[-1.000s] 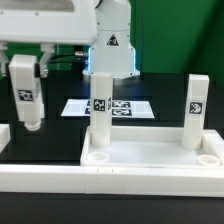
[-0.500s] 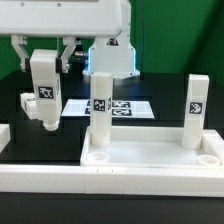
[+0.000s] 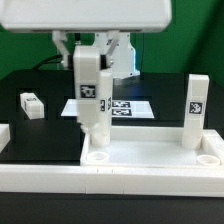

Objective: Assemble desk

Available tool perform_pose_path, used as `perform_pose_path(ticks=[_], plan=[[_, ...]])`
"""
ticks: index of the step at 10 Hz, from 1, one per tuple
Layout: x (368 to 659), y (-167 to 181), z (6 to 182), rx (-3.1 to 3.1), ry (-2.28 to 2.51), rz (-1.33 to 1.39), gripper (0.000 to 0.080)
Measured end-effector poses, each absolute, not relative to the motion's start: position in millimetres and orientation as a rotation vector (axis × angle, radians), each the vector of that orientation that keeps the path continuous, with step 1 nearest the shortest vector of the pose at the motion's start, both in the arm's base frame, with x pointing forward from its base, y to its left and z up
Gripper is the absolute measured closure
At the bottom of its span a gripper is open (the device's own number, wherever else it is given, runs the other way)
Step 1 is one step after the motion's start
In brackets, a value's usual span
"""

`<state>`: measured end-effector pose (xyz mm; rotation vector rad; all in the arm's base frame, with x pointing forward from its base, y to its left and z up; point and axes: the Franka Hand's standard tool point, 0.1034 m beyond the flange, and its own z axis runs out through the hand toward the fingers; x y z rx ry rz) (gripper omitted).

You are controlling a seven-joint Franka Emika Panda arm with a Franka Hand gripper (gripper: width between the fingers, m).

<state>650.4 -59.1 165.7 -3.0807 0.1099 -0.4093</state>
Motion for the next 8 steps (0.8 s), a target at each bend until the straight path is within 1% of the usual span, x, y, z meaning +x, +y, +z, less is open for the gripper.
perform_pose_path(ticks=[1, 4, 5, 6, 7, 8], plan=[[650.4, -55.5, 164.9, -3.073, 0.153, -0.407, 0.0509], [650.8, -59.2, 163.5, -3.082, 0.134, -0.440, 0.0509], [656.7, -62.5, 166.4, -3.088, 0.140, -0.567, 0.0509], [655.2, -52.8, 163.3, -3.081, 0.159, -0.714, 0.0509], [649.2, -33.0, 155.7, -3.067, 0.177, -0.643, 0.0509], [652.9, -16.4, 159.3, -3.044, 0.225, -0.644, 0.0509]])
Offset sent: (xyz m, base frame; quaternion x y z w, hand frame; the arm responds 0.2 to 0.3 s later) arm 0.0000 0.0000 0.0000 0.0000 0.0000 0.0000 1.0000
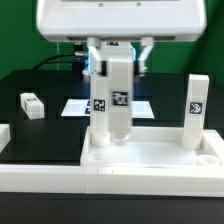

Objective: Assemble desk

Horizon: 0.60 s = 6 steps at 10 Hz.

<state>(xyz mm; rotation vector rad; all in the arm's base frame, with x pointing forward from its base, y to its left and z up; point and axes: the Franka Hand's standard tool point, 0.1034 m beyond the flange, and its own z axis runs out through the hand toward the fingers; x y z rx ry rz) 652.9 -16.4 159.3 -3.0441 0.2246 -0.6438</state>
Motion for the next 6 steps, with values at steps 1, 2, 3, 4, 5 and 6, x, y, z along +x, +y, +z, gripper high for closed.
perform_pose_path(ticks=[1, 2, 3, 4, 5, 6], plan=[[653.6, -1.6, 159.7, -3.033, 0.230, -0.643, 0.0509], [653.7, 4.7, 158.4, -3.030, 0.225, -0.643, 0.0509], [653.4, 7.2, 156.6, -3.031, 0.222, -0.639, 0.0509], [653.7, 5.3, 156.8, -3.031, 0.225, -0.645, 0.0509], [655.2, 4.0, 157.4, -3.029, 0.226, -0.690, 0.0509], [654.6, 3.8, 156.4, -3.030, 0.226, -0.690, 0.0509]])
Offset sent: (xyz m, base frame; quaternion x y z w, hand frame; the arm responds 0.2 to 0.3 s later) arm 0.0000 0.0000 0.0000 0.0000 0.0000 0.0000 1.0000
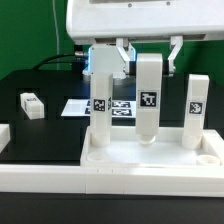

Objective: Assemble desk

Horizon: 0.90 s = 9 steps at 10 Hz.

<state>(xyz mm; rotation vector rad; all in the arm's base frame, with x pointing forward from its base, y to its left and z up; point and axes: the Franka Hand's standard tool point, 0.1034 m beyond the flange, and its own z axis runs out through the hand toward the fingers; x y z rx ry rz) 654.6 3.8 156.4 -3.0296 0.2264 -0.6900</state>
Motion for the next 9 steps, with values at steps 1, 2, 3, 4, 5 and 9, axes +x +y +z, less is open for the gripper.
perform_pose_path(ticks=[1, 2, 3, 4, 5, 9], plan=[[656.4, 4.6, 158.9, -3.020, 0.232, -0.755, 0.0509], [652.5, 16.9, 160.6, -2.992, 0.227, -0.886, 0.0509], [646.8, 28.0, 158.5, -2.974, 0.201, -0.974, 0.0509], [646.9, 33.5, 157.0, -2.968, 0.185, -1.006, 0.0509], [649.2, 31.5, 156.1, -2.976, 0.186, -0.977, 0.0509], [647.4, 42.1, 153.8, -2.975, 0.165, -0.960, 0.0509]])
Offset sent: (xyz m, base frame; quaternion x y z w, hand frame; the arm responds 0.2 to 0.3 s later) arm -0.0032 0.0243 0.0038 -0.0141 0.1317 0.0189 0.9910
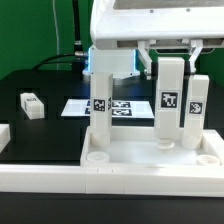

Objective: Assemble desk

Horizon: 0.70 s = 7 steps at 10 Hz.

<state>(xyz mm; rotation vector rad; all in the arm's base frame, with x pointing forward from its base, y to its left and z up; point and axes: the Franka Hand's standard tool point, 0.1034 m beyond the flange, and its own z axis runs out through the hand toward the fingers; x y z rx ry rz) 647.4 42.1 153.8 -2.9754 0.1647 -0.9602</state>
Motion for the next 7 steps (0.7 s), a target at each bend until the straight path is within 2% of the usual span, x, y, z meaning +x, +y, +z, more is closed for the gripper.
perform_pose_path(ticks=[3, 7], plan=[[645.6, 75.6, 151.9, -2.964, 0.108, -0.932, 0.0509], [644.6, 74.7, 149.7, -2.970, 0.094, -0.929, 0.0509]])
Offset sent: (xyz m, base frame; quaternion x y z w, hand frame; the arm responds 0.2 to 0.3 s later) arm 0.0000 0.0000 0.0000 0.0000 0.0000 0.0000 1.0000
